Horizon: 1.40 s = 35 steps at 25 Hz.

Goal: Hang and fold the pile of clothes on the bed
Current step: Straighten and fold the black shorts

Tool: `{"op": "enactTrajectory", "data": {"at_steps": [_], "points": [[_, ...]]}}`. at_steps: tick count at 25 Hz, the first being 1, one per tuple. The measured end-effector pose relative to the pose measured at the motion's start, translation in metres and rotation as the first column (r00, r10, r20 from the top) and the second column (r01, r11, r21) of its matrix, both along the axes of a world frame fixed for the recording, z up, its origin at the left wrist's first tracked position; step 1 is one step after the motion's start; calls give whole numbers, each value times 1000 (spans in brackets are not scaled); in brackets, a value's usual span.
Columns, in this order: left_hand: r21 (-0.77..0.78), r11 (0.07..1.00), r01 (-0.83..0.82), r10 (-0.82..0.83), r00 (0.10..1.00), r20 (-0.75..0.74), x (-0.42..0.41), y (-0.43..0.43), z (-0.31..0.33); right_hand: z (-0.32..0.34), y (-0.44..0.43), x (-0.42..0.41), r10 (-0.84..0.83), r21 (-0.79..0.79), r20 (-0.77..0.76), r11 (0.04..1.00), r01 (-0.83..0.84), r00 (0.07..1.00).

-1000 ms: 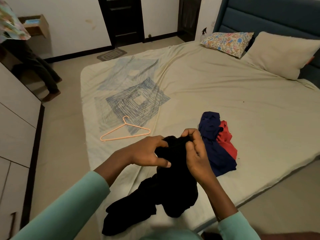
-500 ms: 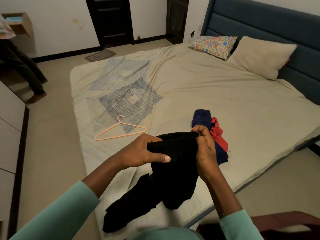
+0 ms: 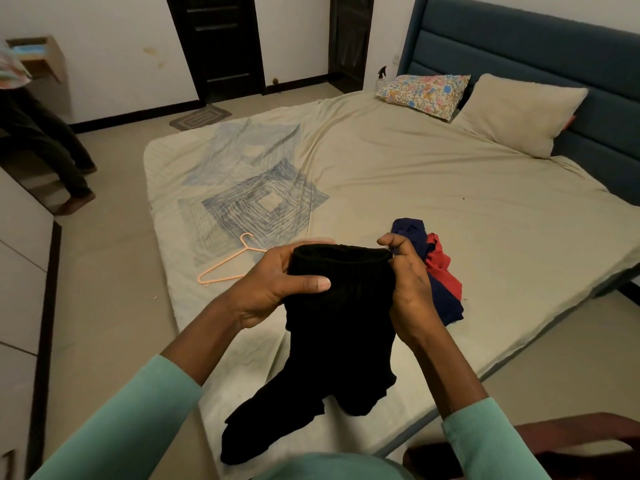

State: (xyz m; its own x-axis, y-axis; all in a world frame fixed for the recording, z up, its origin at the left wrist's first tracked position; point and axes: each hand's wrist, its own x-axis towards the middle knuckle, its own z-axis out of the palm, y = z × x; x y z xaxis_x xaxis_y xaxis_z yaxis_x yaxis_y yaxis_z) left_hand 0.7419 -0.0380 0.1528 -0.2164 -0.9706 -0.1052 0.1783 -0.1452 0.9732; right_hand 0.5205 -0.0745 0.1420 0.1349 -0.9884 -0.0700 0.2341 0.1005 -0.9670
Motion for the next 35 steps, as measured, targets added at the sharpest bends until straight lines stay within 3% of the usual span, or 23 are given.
{"op": "enactTrajectory", "data": {"at_steps": [4,8,10,11,13,14,16,18,20,23,26,28,30,32,34,35], "points": [[-102,993,-52,71,980,187,8,-1,-1,4,-3,12,46,51,112,997,-52,993],[-196,973,-123,170,956,241,13,3,1,8,-10,22,101,20,11,995,-101,995],[-224,960,-168,234,921,311,14,4,7,12,-16,27,78,12,-124,997,-77,989],[-236,946,-222,293,896,333,15,3,11,15,-18,29,20,-49,-281,998,-35,959],[-274,903,-330,417,827,377,20,-2,16,27,-19,31,-192,-286,-594,958,19,781],[-302,886,-352,453,796,401,22,-4,19,35,-19,33,-221,-367,-638,930,-39,737],[-358,875,-327,472,742,476,25,-6,28,52,-19,43,61,-312,-583,904,-293,810],[-394,891,-225,426,710,560,24,-6,36,56,-22,57,340,-225,-597,798,-559,727],[-422,893,-156,411,665,623,22,-4,41,51,-28,67,417,-180,-623,747,-640,662],[-463,853,-240,491,668,559,22,-1,38,53,-39,72,366,-216,-625,768,-603,689],[-378,845,-379,516,764,387,23,5,13,62,-43,76,120,-368,-645,817,-444,755],[-264,890,-372,456,740,494,28,9,-26,73,-45,79,1,-426,-547,860,-280,837],[-65,952,-298,277,756,593,35,16,-64,86,-48,81,-33,-429,-373,892,-141,927],[39,958,-284,215,801,558,41,16,-90,98,-52,81,-65,-448,-281,891,-71,958],[-65,913,-403,370,747,552,41,14,-92,105,-57,78,-100,-447,-249,894,-23,963],[-161,837,-523,523,678,517,39,13,-90,108,-60,76,-129,-440,-232,898,15,964]]}}
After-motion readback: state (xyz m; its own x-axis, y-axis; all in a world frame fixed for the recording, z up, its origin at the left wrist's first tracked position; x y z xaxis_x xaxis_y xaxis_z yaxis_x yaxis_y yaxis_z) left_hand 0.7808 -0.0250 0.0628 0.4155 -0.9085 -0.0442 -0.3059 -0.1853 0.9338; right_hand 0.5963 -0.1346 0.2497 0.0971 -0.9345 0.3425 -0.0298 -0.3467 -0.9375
